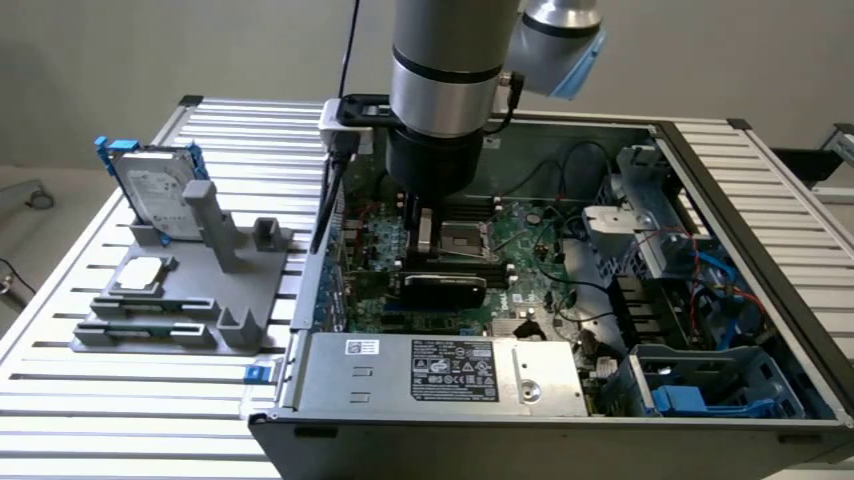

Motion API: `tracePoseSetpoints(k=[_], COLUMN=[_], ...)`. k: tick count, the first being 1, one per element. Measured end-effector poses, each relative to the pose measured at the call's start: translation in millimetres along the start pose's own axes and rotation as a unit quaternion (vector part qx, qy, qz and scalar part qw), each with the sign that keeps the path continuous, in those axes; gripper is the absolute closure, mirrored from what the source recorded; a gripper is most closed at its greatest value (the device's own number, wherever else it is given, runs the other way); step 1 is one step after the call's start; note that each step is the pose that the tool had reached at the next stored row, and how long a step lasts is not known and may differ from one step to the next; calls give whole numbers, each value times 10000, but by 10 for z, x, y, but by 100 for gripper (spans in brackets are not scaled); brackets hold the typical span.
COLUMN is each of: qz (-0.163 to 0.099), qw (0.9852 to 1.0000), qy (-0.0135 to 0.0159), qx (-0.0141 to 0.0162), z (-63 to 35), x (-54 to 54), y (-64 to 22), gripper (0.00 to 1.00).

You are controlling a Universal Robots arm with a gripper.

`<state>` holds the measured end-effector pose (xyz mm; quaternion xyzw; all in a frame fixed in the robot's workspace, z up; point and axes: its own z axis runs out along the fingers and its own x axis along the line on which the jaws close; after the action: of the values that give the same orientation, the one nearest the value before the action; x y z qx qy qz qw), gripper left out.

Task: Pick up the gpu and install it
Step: 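Insert the gpu into the slot, then press down on the gpu until it lock into place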

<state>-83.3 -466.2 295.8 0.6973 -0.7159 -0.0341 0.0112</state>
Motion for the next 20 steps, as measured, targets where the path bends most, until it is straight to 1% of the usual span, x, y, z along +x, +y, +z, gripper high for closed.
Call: tracePoseSetpoints(k=[14,18,20], qz=[0,-1,-1], qw=[10000,10000,10000], qy=[1,0,3], qx=[1,26,31], z=[3,61,96], x=[-4,-25,-32], y=[2,-2,-2], gripper=[89,89,89])
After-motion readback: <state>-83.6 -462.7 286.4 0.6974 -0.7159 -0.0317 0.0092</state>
